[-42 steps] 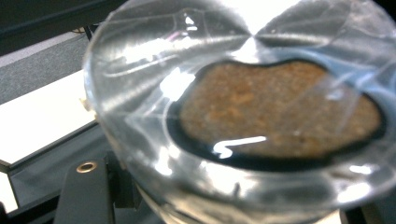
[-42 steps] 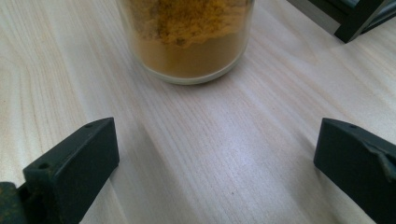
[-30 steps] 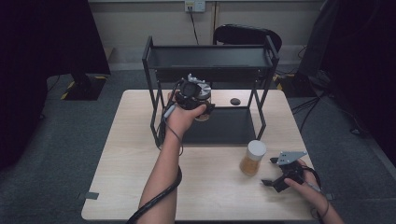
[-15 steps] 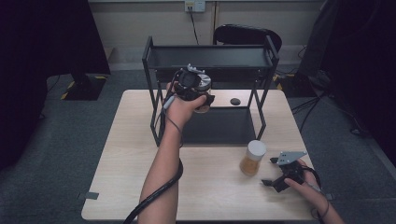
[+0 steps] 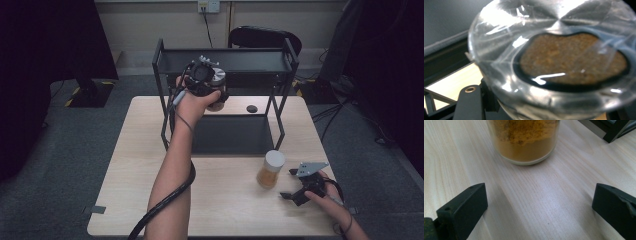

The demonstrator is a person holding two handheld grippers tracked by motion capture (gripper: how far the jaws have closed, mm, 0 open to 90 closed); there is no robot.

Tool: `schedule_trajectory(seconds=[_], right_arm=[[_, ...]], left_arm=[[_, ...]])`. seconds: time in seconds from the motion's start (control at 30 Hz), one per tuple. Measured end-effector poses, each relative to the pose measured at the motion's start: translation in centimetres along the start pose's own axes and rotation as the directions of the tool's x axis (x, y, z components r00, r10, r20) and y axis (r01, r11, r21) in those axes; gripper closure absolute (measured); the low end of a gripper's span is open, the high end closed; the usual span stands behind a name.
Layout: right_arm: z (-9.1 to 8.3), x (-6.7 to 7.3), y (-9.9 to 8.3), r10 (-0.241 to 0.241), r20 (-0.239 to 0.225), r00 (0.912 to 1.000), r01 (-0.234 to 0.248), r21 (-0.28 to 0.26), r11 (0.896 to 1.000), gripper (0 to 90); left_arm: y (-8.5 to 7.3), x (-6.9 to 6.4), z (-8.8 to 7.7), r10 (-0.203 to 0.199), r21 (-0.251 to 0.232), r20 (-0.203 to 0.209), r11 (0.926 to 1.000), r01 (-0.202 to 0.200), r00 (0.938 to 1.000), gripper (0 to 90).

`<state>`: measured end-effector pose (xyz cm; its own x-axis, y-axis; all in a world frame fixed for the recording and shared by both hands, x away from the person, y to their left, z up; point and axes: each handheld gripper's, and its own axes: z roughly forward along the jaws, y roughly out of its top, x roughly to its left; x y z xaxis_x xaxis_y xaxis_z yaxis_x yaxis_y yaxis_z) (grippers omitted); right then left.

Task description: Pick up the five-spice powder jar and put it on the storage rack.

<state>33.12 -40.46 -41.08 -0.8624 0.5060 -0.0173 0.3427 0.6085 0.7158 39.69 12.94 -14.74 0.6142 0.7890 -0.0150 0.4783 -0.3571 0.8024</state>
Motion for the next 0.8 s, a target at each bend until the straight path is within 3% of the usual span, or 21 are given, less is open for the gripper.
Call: schedule_trajectory(seconds=[0.8], right_arm=[[0.0,0.0,0.0,0.000,0.000,1.0000,0.000,0.000,1.000,0.0]], left_arm=[[3.0,0.5,-2.5,0.002,-0.019,-0.026,0.9998,-0.003,0.9997,31.6]])
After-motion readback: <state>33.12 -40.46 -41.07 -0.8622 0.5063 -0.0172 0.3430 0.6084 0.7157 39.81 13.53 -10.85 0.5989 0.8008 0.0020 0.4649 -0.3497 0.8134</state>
